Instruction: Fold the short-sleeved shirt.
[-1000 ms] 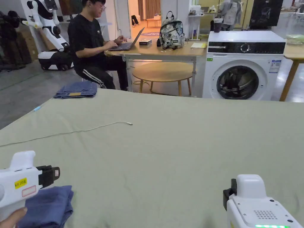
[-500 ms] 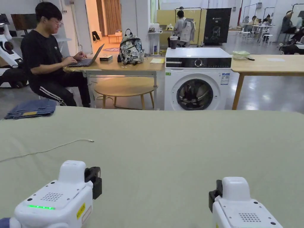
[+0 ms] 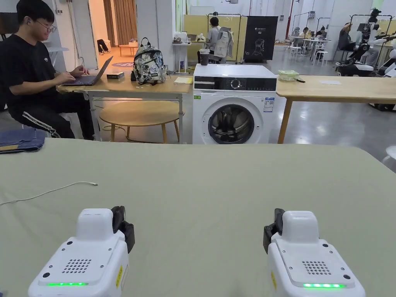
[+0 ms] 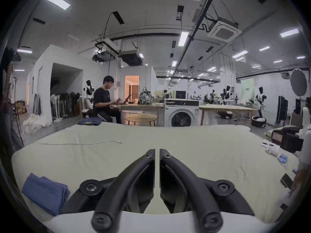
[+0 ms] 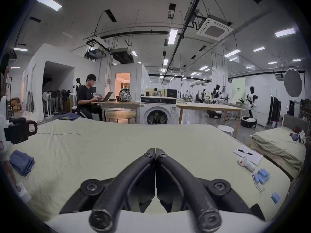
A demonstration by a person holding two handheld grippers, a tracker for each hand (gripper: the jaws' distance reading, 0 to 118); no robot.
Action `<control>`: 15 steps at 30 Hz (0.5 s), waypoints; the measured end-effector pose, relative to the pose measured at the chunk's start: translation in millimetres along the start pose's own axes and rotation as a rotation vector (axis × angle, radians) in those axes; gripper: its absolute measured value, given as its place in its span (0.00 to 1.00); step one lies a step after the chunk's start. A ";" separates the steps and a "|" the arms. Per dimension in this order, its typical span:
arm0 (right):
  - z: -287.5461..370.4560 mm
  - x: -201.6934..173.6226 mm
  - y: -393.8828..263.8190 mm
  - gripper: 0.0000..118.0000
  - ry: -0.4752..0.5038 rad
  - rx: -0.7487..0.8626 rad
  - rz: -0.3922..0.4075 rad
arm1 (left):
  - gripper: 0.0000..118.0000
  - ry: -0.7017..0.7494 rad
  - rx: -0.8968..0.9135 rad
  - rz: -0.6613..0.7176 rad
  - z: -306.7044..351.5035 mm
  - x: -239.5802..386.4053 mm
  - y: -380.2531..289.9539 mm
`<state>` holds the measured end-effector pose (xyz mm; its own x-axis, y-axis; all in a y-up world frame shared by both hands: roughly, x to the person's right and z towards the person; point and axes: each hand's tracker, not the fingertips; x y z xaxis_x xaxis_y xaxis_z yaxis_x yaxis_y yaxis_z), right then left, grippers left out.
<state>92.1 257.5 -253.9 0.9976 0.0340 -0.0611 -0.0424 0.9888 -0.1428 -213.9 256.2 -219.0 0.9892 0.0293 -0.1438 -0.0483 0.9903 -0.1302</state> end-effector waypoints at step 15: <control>-1.0 -7.6 -4.6 0.00 0.001 0.017 -0.014 | 0.00 0.028 0.008 -0.008 1.5 -8.6 4.0</control>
<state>84.6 252.6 -253.8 0.9980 0.0199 -0.0598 -0.0274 0.9915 -0.1269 -222.4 260.2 -216.8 0.9852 0.0179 -0.1705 -0.0394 0.9915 -0.1241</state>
